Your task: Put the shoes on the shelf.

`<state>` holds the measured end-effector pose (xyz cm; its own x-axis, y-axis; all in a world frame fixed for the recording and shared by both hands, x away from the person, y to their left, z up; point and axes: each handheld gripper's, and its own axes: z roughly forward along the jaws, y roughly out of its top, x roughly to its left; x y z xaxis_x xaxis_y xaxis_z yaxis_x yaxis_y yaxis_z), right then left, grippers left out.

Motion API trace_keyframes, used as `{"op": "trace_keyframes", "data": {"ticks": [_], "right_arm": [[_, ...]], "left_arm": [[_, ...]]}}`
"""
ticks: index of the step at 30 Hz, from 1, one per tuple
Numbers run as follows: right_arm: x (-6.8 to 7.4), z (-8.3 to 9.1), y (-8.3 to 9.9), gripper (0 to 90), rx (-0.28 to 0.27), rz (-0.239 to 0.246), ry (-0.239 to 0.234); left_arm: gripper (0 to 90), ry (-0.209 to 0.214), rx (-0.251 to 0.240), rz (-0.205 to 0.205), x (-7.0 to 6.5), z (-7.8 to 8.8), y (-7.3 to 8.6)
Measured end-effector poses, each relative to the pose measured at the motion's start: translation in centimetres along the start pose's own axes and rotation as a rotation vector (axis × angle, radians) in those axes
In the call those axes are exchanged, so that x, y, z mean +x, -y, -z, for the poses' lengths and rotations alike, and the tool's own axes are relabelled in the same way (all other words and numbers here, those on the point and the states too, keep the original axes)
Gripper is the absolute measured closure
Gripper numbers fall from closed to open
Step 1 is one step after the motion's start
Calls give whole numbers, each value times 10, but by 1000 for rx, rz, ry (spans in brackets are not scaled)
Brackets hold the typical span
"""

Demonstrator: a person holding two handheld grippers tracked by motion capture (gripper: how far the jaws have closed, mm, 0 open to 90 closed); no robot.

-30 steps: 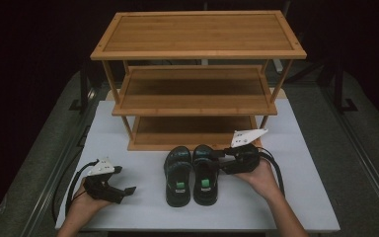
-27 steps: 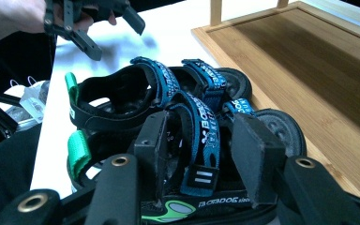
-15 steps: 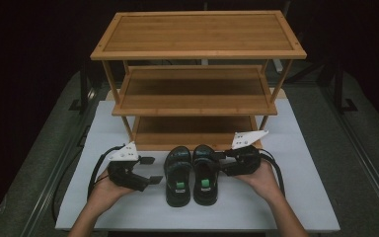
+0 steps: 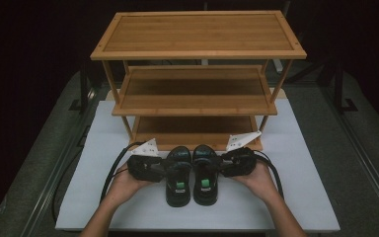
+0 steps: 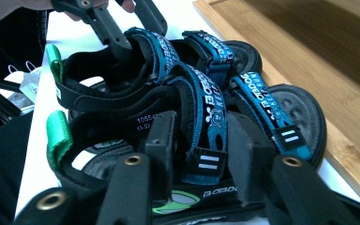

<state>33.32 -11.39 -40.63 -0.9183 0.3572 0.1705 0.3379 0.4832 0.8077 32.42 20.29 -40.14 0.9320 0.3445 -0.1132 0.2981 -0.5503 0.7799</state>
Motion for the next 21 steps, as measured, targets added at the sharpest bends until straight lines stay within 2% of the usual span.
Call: {"op": "trace_keyframes", "data": {"ticks": [2,6,8,12,17,21], "right_arm": [[0,-1,0,665,-3,-10,-4],[-2,-1,0,688,-17,-29,-11],[-1,1,-1,691,-31,-26,7],[-3,3,-7,693,-55,-17,41],[-15,4,-16,694,-84,-15,96],[-33,0,-25,694,-115,-14,154]], "left_arm": [[650,2,-2,5,0,-1,-1],[699,-43,1,-15,-5,0,-6],[704,-70,-18,-18,-5,2,-8],[707,-98,-40,-24,-1,4,-16],[707,-134,-94,-24,12,4,-27],[707,-183,-125,-34,26,-1,-36]]}}
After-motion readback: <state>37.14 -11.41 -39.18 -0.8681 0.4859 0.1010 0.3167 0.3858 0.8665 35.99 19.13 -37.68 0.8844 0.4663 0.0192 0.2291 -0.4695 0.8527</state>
